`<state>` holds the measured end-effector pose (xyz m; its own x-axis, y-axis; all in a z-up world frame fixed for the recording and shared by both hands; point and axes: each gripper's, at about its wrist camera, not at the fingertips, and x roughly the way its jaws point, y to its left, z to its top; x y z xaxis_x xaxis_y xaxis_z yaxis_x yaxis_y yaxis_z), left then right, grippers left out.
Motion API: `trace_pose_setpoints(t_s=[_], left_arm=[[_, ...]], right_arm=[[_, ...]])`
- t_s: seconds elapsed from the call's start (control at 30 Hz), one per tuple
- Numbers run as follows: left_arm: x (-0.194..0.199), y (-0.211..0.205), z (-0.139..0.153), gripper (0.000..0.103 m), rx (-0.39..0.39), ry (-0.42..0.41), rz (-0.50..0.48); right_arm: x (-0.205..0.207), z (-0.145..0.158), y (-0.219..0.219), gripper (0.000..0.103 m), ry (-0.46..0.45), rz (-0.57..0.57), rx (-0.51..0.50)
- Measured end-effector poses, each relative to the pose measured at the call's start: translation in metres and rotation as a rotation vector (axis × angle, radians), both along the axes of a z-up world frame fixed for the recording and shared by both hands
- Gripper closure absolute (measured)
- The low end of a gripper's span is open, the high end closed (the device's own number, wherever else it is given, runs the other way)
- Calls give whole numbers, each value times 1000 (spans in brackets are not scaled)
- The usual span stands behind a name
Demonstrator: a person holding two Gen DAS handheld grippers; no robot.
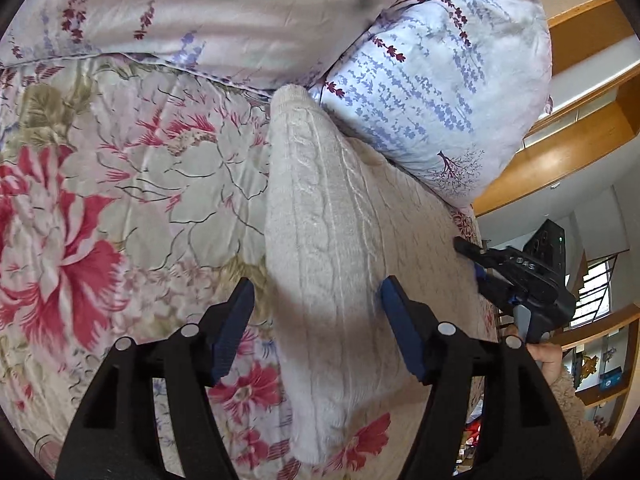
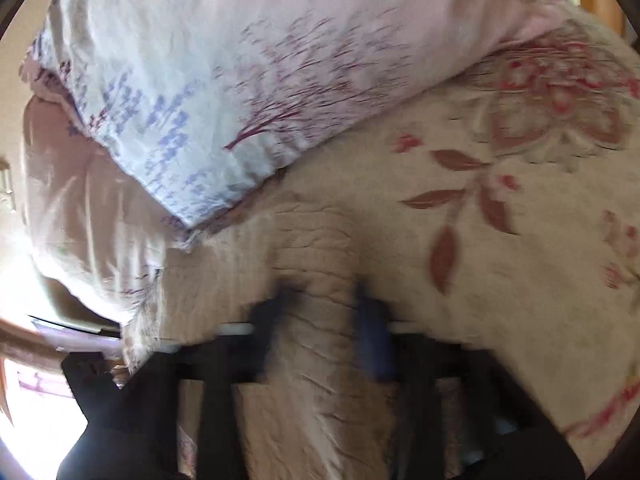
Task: Fold small clothes
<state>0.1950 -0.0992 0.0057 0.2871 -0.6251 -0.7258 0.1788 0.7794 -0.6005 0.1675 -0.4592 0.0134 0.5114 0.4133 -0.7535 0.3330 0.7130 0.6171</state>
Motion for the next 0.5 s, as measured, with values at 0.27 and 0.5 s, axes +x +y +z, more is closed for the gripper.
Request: trace_pose_setpoints(t_s=[0.27,0.5], left_arm=[[11,-9,2,37,17,5,-14],[13,-14,-2,37,36,16,-19]], right_arm=[[14,20,0,94,-43,-7,-189],[19,-3,6,84,61,12,-238]])
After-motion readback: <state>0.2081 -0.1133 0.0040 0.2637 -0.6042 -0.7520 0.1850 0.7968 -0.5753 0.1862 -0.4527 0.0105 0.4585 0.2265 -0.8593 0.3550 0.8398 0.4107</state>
